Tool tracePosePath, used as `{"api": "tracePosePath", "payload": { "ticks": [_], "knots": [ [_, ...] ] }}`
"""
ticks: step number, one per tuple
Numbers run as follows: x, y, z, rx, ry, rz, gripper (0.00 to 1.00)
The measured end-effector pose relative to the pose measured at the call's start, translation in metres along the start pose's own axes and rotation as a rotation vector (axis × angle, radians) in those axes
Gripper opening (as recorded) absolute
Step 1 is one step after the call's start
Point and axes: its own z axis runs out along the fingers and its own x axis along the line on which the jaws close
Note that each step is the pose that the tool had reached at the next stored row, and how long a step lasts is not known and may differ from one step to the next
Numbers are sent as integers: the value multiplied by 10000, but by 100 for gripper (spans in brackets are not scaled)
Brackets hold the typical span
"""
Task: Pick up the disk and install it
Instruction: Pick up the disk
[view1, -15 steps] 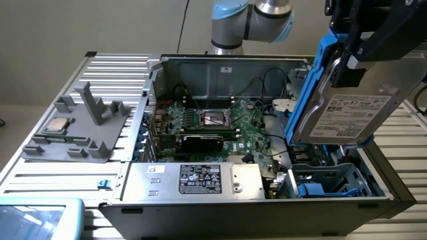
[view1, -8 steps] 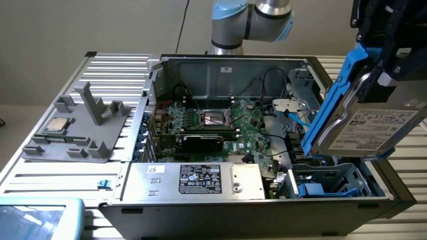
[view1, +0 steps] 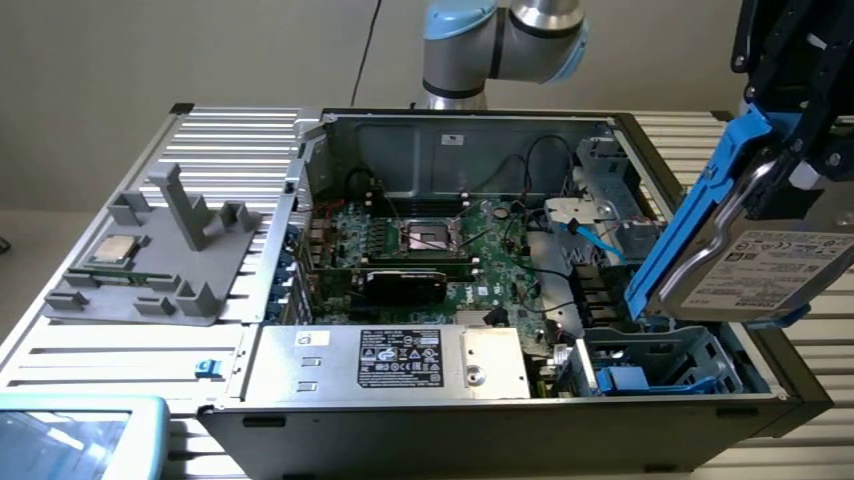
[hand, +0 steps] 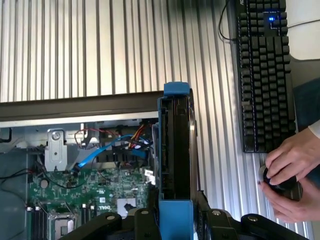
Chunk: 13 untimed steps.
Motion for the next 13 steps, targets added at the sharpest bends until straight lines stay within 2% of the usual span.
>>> {"api": "tracePosePath", "payload": {
  "ticks": [11, 13],
  "knots": [
    [23, -26, 196, 0, -2, -2, 37],
    [23, -26, 197, 0, -1, -3, 37]
  ]
}}
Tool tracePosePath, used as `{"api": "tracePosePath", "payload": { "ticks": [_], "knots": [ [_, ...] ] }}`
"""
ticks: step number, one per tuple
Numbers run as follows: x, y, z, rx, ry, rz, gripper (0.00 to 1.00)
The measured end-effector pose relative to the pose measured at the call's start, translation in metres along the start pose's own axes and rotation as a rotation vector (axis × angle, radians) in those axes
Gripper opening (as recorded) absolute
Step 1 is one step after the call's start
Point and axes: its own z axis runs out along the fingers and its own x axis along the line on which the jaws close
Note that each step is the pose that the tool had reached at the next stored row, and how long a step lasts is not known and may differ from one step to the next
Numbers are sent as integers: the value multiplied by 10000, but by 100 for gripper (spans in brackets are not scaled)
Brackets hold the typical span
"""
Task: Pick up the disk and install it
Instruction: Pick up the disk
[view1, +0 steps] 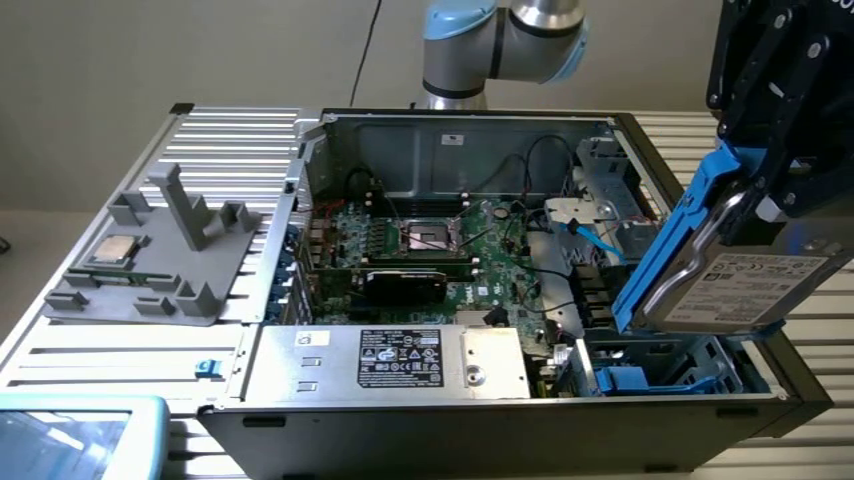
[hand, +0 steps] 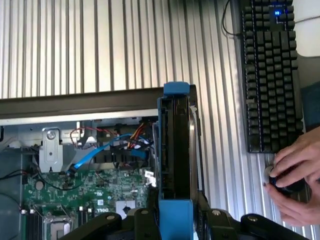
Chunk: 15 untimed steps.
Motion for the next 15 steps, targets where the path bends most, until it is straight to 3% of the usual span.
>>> {"api": "tracePosePath", "payload": {
  "ticks": [15],
  "knots": [
    [0, -2, 16, 0, 0, 0, 37]
  ]
}}
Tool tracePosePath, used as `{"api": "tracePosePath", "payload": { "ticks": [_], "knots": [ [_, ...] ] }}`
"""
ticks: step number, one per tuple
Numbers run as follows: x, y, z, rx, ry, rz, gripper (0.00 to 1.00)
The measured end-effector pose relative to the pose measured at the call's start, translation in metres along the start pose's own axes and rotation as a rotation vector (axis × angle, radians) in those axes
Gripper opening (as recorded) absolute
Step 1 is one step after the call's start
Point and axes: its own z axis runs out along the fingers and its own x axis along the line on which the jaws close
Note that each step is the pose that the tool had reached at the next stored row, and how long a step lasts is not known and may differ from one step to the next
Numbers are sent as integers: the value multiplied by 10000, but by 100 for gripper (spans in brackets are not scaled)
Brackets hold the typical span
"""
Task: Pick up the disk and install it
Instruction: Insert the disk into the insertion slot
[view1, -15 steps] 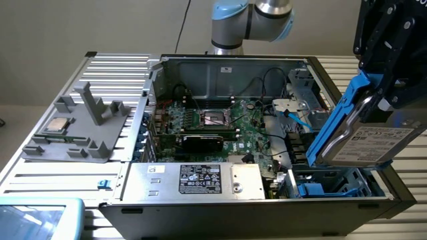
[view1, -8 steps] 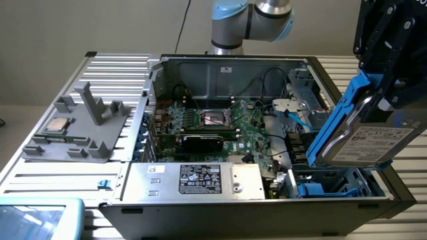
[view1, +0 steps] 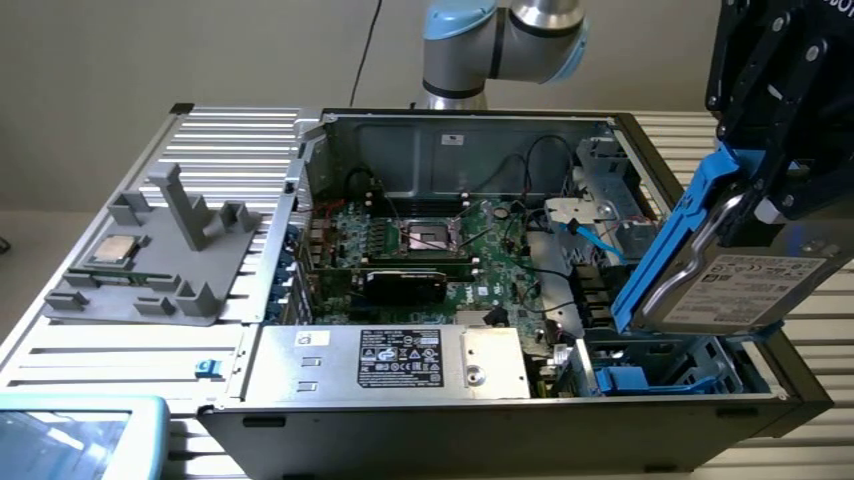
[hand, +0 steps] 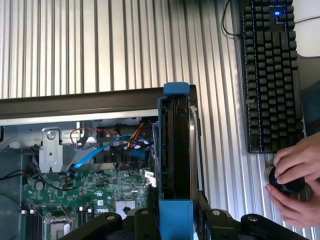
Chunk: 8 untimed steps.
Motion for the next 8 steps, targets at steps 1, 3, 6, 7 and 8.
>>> {"api": "tracePosePath", "payload": {
  "ticks": [1, 3, 6, 7, 8],
  "knots": [
    [-1, -2, 19, 0, 0, 0, 37],
    [-2, -7, 55, 0, 2, 0, 37],
    [-4, -13, 108, 0, 1, 0, 37],
    [-5, -15, 126, 0, 0, 0, 37],
    [-6, -18, 143, 0, 1, 0, 37]
  ]
}}
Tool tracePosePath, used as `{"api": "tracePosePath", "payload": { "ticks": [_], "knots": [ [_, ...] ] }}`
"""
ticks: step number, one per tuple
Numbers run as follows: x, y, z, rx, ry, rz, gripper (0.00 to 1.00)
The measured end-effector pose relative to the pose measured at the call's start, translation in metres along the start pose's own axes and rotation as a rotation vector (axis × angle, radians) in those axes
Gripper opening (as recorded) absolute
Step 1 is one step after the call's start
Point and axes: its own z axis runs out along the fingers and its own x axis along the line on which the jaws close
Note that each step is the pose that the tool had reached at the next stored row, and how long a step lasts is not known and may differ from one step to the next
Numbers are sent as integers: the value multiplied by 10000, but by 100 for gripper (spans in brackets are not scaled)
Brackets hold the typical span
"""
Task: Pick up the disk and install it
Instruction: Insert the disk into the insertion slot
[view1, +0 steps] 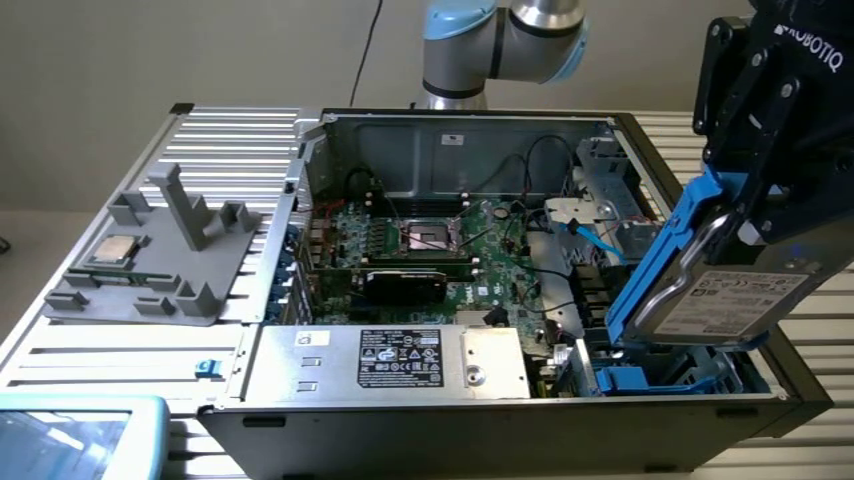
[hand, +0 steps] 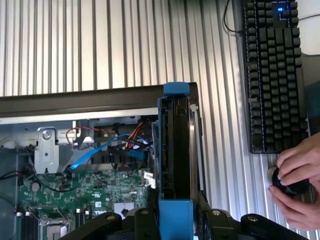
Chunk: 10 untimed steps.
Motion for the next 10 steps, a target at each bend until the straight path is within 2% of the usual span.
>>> {"api": "tracePosePath", "payload": {
  "ticks": [4, 10],
  "knots": [
    [-2, -8, 63, 0, 0, 0, 37],
    [-2, -8, 65, 1, 4, -40, 37]
  ]
}}
